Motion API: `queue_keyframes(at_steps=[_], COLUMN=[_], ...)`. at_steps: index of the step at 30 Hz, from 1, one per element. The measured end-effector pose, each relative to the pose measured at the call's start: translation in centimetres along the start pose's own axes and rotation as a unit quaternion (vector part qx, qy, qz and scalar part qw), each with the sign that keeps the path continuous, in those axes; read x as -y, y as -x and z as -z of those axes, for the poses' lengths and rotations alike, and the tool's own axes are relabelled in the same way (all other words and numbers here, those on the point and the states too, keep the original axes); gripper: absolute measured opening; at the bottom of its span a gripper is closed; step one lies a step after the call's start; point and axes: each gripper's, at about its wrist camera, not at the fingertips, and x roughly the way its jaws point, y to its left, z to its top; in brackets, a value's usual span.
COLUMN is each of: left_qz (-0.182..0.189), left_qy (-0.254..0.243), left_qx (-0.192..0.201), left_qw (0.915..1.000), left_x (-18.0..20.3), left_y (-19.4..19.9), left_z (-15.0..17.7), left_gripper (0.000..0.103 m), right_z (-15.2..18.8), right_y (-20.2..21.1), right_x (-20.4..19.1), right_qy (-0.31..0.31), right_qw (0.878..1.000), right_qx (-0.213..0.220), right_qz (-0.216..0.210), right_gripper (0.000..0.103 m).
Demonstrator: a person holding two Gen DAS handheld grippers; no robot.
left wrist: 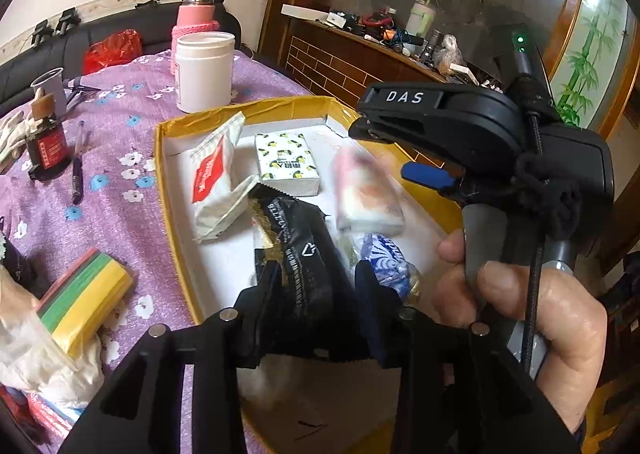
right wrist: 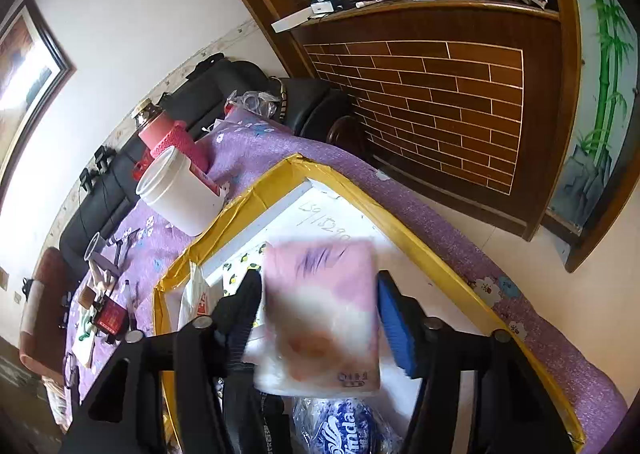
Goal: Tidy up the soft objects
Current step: 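Carry the pink pack and black packet to the tray and release both, then withdraw both open tools from the tray toward the table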
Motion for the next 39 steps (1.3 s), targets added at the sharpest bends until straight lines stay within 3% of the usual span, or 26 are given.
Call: queue_keyframes(at_steps=[5,10,18,23,28,33,38,39], left_qz=[-0.001,-0.012,-0.039,-0.065,-0.108,-0.157,-0.191,-0.195], left_qy=[0.012,0.015,0.041,0.065,0.115,0.177,0.236,0.237], left_qx=[0.009,0.024,0.037,0.061,0.072,0.059,0.033,0.031], left_qw=[0.9999,0.9995,0.9977,0.9939,0.9849,0.9699,0.9522,0.9513], left_x=[-0.7,-1.5,-4.5,-7.8,-12.4,-17.1,-20.6,-20.7], left_y=[1.7,4.3,9.5,14.4,18.6,19.6,17.8,17.5], left_z=[0.3,1.2,3.9,6.6,10.0,12.7,13.3,13.2], left_gripper=[0.038,0.041,0.044,0.044,0.045,0.046,0.047,0.052], right_z=[0.1,1.4,5.3,8.8,11.9,14.8,16.3,16.3], right_y=[1.5,4.0,4.2,4.7,5.2,4.3,4.1,4.0], right_x=[-0.5,-3.7,-9.5,-13.3,-15.3,-17.2,-17.7,-17.6], right_qy=[0.003,0.061,0.165,0.25,0.307,0.359,0.379,0.379], right_qw=[0.999,0.99,0.961,0.933,0.903,0.875,0.866,0.866], right_qx=[0.035,0.076,0.03,0.009,-0.027,-0.085,-0.099,-0.101], right_qz=[-0.019,-0.106,-0.219,-0.26,-0.3,-0.314,-0.309,-0.31], right_gripper=[0.07,0.07,0.07,0.07,0.07,0.07,0.07,0.071])
